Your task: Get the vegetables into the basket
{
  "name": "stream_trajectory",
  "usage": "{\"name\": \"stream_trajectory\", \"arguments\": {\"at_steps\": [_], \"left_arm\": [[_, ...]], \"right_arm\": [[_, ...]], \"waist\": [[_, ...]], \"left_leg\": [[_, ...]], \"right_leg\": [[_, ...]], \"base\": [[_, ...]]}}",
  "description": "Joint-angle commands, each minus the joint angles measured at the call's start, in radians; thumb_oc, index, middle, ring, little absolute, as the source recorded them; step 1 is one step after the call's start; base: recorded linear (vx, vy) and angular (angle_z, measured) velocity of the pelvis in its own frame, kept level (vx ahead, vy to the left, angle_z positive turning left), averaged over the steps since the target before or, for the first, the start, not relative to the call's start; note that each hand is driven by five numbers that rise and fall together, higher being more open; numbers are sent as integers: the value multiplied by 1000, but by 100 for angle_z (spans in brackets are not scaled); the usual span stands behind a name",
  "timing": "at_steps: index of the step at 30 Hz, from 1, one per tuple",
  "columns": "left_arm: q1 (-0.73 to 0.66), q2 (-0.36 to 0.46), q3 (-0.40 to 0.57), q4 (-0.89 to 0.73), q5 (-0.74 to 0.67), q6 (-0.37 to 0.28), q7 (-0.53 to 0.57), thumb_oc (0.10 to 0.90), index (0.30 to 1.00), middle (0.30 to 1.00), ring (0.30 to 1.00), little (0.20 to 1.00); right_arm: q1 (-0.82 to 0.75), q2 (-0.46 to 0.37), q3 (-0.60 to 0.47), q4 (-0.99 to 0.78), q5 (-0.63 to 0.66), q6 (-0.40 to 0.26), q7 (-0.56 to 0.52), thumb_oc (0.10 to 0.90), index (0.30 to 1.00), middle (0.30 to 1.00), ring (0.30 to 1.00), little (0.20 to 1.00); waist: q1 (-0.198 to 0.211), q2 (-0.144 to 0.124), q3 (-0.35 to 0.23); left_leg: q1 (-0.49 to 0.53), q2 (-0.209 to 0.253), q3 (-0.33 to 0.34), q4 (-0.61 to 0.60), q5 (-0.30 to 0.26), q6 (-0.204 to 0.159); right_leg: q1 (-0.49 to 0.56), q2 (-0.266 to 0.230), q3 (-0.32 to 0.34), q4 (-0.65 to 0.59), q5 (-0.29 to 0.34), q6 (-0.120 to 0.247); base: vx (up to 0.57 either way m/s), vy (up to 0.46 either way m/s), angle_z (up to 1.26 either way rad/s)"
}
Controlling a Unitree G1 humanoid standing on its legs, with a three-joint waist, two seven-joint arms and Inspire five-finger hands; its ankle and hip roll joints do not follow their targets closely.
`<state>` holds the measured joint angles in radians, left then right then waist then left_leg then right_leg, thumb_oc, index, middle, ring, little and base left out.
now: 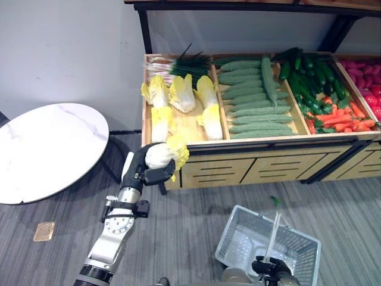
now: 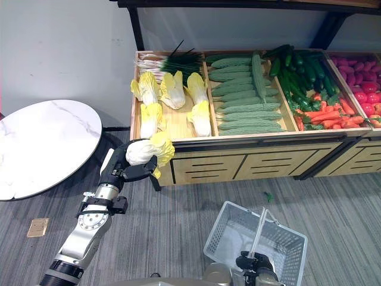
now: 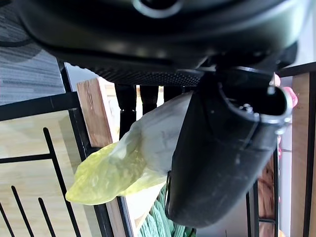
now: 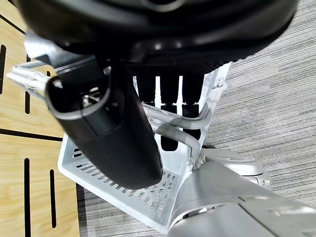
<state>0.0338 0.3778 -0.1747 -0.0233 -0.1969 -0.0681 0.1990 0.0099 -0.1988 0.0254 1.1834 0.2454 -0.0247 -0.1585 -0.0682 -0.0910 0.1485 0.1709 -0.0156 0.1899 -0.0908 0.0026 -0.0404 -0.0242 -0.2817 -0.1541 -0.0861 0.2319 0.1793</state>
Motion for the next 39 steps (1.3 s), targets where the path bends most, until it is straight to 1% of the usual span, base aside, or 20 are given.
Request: {"name": "stream_trajectory", "arguments": {"at_steps": [1,10,14,15,16,17,18,19,20,21,23,24,25,26,27,29,32,33,37,39], "left_arm": [[-80,-5,76,-130,12,-94,30,400,300,300,300,300],[-79,-11,84,-134,6,-92,40,400,300,300,300,300],[-105,-14,73,-129,2,-94,49,400,300,300,300,300],[-113,-16,70,-126,0,-97,54,400,300,300,300,300],[-118,-25,73,-122,-13,-106,69,400,300,300,300,300],[-118,-28,74,-124,-20,-111,74,400,300,300,300,300],[-119,-28,74,-123,-20,-112,74,400,300,300,300,300],[-119,-34,76,-129,-36,-121,81,400,300,300,300,300],[-118,-33,78,-132,-36,-124,86,400,300,300,300,300],[-118,-33,78,-131,-36,-124,86,400,300,300,300,300],[-119,-27,84,-138,-31,-123,93,400,300,300,300,300],[-121,-19,91,-141,-29,-124,101,400,300,300,300,300],[-119,-13,98,-141,-25,-124,103,400,300,300,300,300],[-119,-13,98,-141,-25,-124,103,400,300,300,300,300],[-109,-11,104,-144,-16,-122,100,400,300,300,300,300],[-100,-18,106,-144,-15,-119,89,400,300,300,300,300],[-99,-28,102,-138,-18,-115,84,400,300,300,300,300],[-100,-32,98,-137,-18,-113,84,400,300,300,300,300],[-99,-33,94,-135,-16,-109,84,400,300,300,300,300],[-102,-42,88,-131,-24,-109,88,400,300,300,300,300]], "right_arm": [[-34,34,30,-24,-5,-44,6,400,300,300,300,300],[-26,27,28,-43,-9,-47,4,400,300,300,300,300],[-30,22,27,-63,-3,-53,-4,400,300,300,300,300],[-36,21,26,-61,-1,-53,-6,400,300,300,300,300],[-50,26,26,-53,4,-55,-8,400,300,300,300,300],[-52,27,25,-51,5,-56,-10,400,300,300,300,300],[-52,27,25,-51,5,-56,-10,400,300,300,300,300],[-53,30,27,-55,7,-58,-13,400,300,300,300,300],[-52,32,28,-60,3,-59,-16,400,300,300,300,300],[-51,32,28,-61,2,-59,-17,400,300,300,300,300],[-48,35,30,-73,-6,-59,-26,400,300,300,300,300],[-49,35,34,-78,-19,-58,-32,400,300,300,300,300],[-49,35,44,-81,-29,-57,-29,400,300,300,300,300],[-48,35,44,-81,-29,-57,-29,400,300,300,300,300],[-44,36,50,-80,-38,-54,-26,400,300,300,300,300],[-30,28,44,-76,-42,-54,-25,400,300,300,300,300],[-19,21,32,-74,-35,-55,-30,400,300,300,300,300],[-16,17,30,-77,-33,-56,-30,400,300,300,300,300],[-9,12,27,-89,-29,-57,-33,400,300,300,300,300],[-8,5,28,-95,-29,-60,-35,400,300,300,300,300]], "waist": [[14,-9,-12],[5,-9,-10],[-6,-12,6],[-7,-14,11],[-15,-19,18],[-18,-20,19],[-14,-20,19],[-22,-22,26],[-21,-23,30],[-19,-23,31],[-9,-14,42],[1,2,51],[5,7,49],[5,7,49],[13,6,34],[7,-2,19],[1,-2,12],[-3,-9,16],[-12,1,20],[-21,17,30]], "left_leg": [[-59,-51,26,4,-42,42],[-42,-46,31,11,-52,39],[-60,-49,51,49,-68,41],[-67,-48,65,64,-74,41],[-73,-45,108,87,-87,41],[-73,-44,120,92,-90,41],[-74,-43,124,94,-92,41],[-74,-36,151,99,-92,38],[-72,-31,167,99,-91,36],[-71,-30,170,98,-91,36],[-66,-12,203,95,-87,33],[-64,17,242,91,-80,25],[-60,33,267,83,-67,21],[-59,34,266,82,-67,21],[-46,47,275,72,-81,5],[-33,47,279,67,-79,-3],[-24,54,269,57,-74,-11],[-31,53,286,60,-51,-8],[-31,70,278,49,-38,-17],[-37,90,272,42,-23,-29]], "right_leg": [[-35,-53,32,65,40,81],[-18,-47,27,54,24,81],[-29,-52,38,42,41,83],[-39,-51,47,40,50,83],[-62,-44,75,34,76,83],[-69,-42,83,35,83,83],[-72,-40,88,35,84,83],[-88,-38,92,42,101,83],[-99,-41,82,49,112,83],[-100,-40,85,50,112,83],[-107,-72,-18,76,110,83],[-99,-104,-147,112,80,80],[-91,-108,-212,142,56,71],[-91,-108,-213,142,55,71],[-60,-97,-251,117,51,81],[-40,-84,-252,82,67,83],[-22,-65,-252,60,47,79],[-26,-69,-266,64,50,68],[-32,-53,-265,72,12,55],[-43,-33,-256,80,-13,43]], "base": [[38,-4,-2],[8,-6,0],[-23,0,-8],[-56,-14,-40],[-39,-15,-43],[-24,-11,-60],[-25,-20,-57],[-46,-31,-67],[-46,-32,-54],[-47,-34,-43],[-118,-38,-48],[-170,-32,-122],[-116,-14,-119],[12,-46,-116],[85,-68,-38],[123,-113,-35],[57,-114,-21],[-8,-133,1],[10,-96,10],[36,-133,16]]}}
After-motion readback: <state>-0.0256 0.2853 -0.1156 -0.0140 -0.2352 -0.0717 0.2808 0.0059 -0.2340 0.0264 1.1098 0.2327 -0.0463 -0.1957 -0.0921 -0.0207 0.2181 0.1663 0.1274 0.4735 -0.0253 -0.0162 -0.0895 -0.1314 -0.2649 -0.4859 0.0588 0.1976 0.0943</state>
